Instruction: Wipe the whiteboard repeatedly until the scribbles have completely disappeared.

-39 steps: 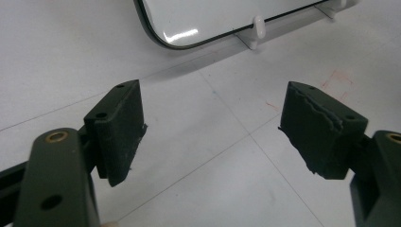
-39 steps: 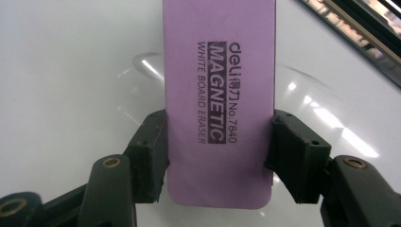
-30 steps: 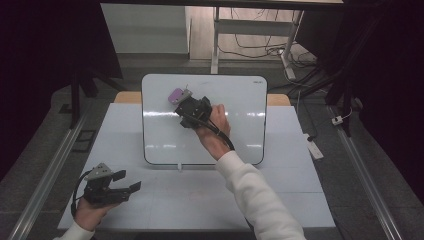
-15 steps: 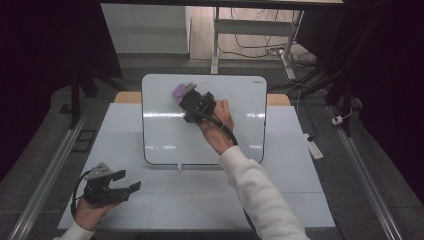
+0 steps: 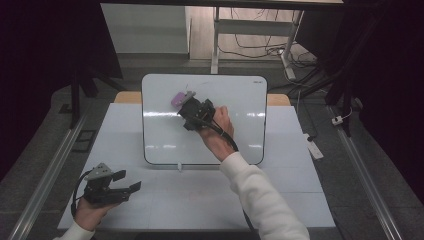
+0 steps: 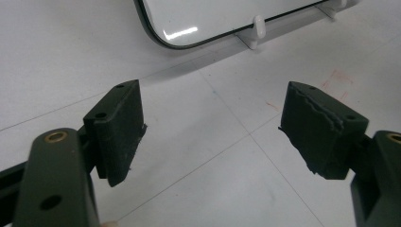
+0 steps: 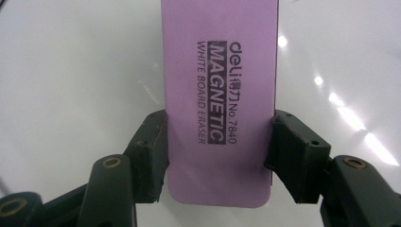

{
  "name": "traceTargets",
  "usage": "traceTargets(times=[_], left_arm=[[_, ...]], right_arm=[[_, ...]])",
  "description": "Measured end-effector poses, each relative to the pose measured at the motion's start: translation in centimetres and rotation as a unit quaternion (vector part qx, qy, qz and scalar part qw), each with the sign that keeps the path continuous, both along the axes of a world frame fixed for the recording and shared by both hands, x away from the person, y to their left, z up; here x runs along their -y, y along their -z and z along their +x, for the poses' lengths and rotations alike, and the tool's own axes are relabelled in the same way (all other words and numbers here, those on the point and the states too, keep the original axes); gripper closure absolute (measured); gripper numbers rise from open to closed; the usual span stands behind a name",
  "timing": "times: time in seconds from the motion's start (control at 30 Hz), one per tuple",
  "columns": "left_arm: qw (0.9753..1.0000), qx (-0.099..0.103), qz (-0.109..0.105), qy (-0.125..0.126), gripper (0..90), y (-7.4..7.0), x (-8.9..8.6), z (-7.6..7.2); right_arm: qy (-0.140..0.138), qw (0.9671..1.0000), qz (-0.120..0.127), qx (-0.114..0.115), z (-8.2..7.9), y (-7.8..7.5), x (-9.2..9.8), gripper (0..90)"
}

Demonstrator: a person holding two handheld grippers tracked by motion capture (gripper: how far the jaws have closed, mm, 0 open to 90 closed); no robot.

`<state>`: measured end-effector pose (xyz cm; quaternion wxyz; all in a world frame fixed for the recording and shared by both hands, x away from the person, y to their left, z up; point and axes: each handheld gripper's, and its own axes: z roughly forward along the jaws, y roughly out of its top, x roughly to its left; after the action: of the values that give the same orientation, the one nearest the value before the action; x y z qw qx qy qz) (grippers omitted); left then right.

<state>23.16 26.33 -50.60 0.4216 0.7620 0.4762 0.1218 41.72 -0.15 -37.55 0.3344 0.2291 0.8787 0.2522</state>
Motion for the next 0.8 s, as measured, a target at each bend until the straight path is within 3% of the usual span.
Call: traceTargets(times=[0.1,0.33,0.43,0.5,0.57,0.67,0.73,0.8], left_arm=[[1.0000,0.001,-0.001,-0.002,22.8,0.0,-0.1,0.0],[1.0000,0.000,-0.003,-0.001,22.8,0.0,-0.2,0.0],[1.0000,0.000,0.000,-0.001,22.7,0.0,-0.1,0.0],[1.0000,0.000,-0.002,-0.002,22.7,0.0,-0.1,0.0],[1.0000,0.001,-0.001,-0.002,22.7,0.0,-0.1,0.0],[1.0000,0.001,-0.001,-0.003,22.7,0.0,-0.1,0.0],[1.0000,0.001,0.000,-0.002,22.7,0.0,-0.1,0.0],[1.0000,0.001,-0.001,-0.002,22.6,0.0,-0.1,0.0]], right_arm=[[0.024,0.9996,0.003,0.013,1.5,-1.8,0.4,41.6],[0.046,0.9987,0.009,0.020,2.8,-3.3,1.1,41.6],[0.041,0.9990,0.001,0.019,2.5,-3.1,0.6,41.7],[0.027,0.9995,-0.018,0.008,2.0,-2.6,-0.2,41.7],[0.005,0.9990,-0.044,0.002,1.2,-1.7,-1.2,41.7],[-0.017,0.9978,-0.064,-0.002,-0.1,-0.1,-2.3,41.7],[-0.022,0.9971,-0.072,0.004,-0.7,0.5,-2.4,41.7],[-0.020,0.9977,-0.064,-0.001,-0.6,0.4,-2.0,41.7]])
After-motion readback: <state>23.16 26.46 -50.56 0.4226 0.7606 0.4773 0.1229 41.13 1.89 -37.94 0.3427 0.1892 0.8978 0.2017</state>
